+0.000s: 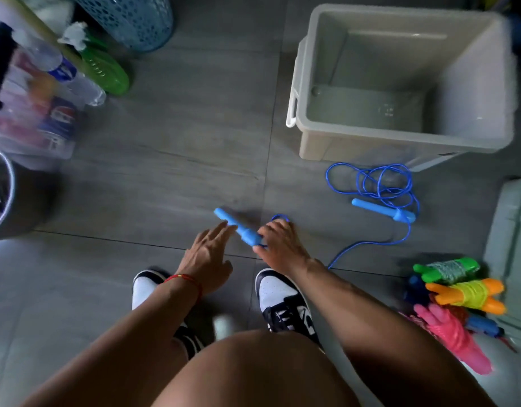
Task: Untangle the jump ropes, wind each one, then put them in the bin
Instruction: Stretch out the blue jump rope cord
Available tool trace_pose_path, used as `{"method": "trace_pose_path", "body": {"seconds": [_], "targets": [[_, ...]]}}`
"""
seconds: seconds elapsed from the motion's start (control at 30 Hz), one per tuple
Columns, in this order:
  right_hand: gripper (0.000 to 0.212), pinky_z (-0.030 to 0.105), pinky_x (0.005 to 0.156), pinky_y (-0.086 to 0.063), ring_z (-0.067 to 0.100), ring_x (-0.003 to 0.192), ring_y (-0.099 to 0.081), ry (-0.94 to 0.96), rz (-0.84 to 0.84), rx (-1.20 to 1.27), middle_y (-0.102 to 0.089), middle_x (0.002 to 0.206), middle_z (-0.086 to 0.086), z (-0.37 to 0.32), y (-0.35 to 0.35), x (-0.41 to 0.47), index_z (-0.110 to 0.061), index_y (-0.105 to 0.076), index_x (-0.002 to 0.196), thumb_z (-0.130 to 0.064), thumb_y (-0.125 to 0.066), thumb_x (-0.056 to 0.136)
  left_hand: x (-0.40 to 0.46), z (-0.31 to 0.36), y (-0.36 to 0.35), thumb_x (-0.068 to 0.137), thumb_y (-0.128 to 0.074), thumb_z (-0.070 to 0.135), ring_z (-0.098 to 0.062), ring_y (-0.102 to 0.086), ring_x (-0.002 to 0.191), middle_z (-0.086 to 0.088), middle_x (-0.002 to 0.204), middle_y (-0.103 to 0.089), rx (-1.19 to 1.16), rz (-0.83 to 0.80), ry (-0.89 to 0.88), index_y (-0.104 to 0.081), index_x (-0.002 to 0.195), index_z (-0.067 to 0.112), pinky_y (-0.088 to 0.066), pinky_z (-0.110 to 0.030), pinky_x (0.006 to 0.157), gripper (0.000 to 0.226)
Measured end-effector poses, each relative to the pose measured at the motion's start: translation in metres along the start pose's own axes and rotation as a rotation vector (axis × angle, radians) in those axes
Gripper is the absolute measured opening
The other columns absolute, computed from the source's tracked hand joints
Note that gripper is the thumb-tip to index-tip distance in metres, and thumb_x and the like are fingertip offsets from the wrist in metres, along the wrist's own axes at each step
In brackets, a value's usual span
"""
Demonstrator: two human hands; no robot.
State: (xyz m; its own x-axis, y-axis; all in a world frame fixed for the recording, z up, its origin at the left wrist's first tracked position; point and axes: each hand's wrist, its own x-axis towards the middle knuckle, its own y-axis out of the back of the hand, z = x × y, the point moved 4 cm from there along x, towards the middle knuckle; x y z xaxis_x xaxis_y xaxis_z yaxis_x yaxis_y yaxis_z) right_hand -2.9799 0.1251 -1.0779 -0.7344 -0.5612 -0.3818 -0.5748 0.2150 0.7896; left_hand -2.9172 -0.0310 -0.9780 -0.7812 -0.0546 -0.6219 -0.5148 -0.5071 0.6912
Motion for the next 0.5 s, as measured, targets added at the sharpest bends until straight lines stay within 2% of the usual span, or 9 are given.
{"method": "trace_pose_path", "body": {"seconds": [0.07,0.1,0.13,0.2,0.27,0.33,0.4,0.43,0.5], "targets": [[0.03,0.04,0.1,-0.039,0.025,0.1,-0.064,0.082,-0.088,0.264,-0.071,0.093,0.004,-0.011,0.03,-0.011,-0.016,-0.06,0.106,-0.041,-0.055,0.09,0.002,0.003,0.001,0.084,-0.065,0.027,-0.018,-0.01,0.154,0.007,0.169,-0.007,0.116,0.018,-0.019,-0.013,0.161,0.033,-0.032,-0.047,0.114,0.094],[0.023,0.037,0.091,-0.046,0.02,0.087,-0.067,0.077,-0.123,0.409,-0.073,0.085,0.001,-0.016,0.048,-0.017,-0.018,-0.057,0.106,-0.038,-0.057,0.095,0.004,0.006,0.004,0.087,-0.065,0.032,-0.018,-0.012,0.154,0.006,0.169,-0.013,0.132,0.024,-0.016,-0.014,0.161,0.033,-0.03,-0.049,0.115,0.09],[0.016,0.035,0.08,-0.05,0.014,0.073,-0.069,0.061,-0.149,0.533,-0.074,0.077,0.0,-0.018,0.063,-0.025,-0.021,-0.056,0.103,-0.035,-0.059,0.097,0.005,0.011,0.01,0.09,-0.061,0.039,-0.018,-0.022,0.152,0.003,0.164,-0.029,0.121,0.035,-0.02,-0.024,0.159,0.032,-0.028,-0.049,0.115,0.078],[0.016,0.034,0.065,-0.051,0.01,0.055,-0.065,0.047,-0.124,0.646,-0.07,0.066,0.0,-0.022,0.094,-0.037,-0.018,-0.061,0.094,-0.032,-0.058,0.1,0.003,0.027,0.028,0.095,-0.054,0.047,-0.023,-0.049,0.133,0.0,0.134,-0.061,0.105,0.044,-0.064,-0.05,0.14,0.029,-0.033,-0.049,0.11,0.049],[0.023,0.03,0.055,-0.048,0.012,0.048,-0.056,0.028,-0.107,0.637,-0.062,0.059,-0.002,-0.018,0.12,-0.047,-0.013,-0.063,0.086,-0.031,-0.058,0.101,-0.003,0.036,0.054,0.098,-0.052,0.044,-0.034,-0.063,0.11,-0.007,0.109,-0.068,0.077,0.082,-0.113,-0.056,0.121,0.021,-0.046,-0.044,0.091,0.033],[0.027,0.032,0.05,-0.047,0.015,0.05,-0.051,-0.031,-0.12,0.517,-0.056,0.058,-0.002,-0.007,0.143,-0.059,-0.013,-0.059,0.08,-0.032,-0.058,0.099,-0.012,0.022,0.096,0.101,-0.051,0.037,-0.044,-0.064,0.098,-0.02,0.105,-0.068,0.042,0.236,-0.03,-0.057,0.116,0.013,-0.047,-0.044,0.078,0.029],[0.03,0.037,0.059,-0.051,0.017,0.059,-0.053,-0.071,-0.158,0.261,-0.058,0.066,0.001,0.015,0.16,-0.075,-0.012,-0.06,0.078,-0.035,-0.055,0.098,-0.03,-0.009,0.146,0.099,-0.051,0.039,-0.047,-0.066,0.087,-0.031,0.103,-0.067,-0.204,0.433,0.199,-0.061,0.109,0.008,-0.052,-0.047,0.072,0.034],[0.03,0.037,0.064,-0.052,0.017,0.063,-0.055,-0.095,-0.176,0.158,-0.059,0.069,0.001,0.027,0.167,-0.085,-0.014,-0.062,0.079,-0.035,-0.053,0.098,-0.046,-0.026,0.17,0.098,-0.05,0.039,-0.042,-0.068,0.071,-0.033,0.097,-0.065,-0.433,0.516,0.3,-0.061,0.1,0.008,-0.054,-0.045,0.062,0.033],[0.028,0.036,0.065,-0.052,0.018,0.065,-0.06,-0.139,-0.189,0.09,-0.06,0.068,-0.003,0.049,0.184,-0.106,-0.019,-0.061,0.077,-0.034,-0.051,0.099,-0.081,-0.058,0.208,0.104,-0.048,0.03,-0.019,-0.051,0.033,-0.02,0.072,-0.053,-0.887,0.636,0.398,-0.052,0.085,0.014,-0.043,-0.022,0.039,0.025]]}}
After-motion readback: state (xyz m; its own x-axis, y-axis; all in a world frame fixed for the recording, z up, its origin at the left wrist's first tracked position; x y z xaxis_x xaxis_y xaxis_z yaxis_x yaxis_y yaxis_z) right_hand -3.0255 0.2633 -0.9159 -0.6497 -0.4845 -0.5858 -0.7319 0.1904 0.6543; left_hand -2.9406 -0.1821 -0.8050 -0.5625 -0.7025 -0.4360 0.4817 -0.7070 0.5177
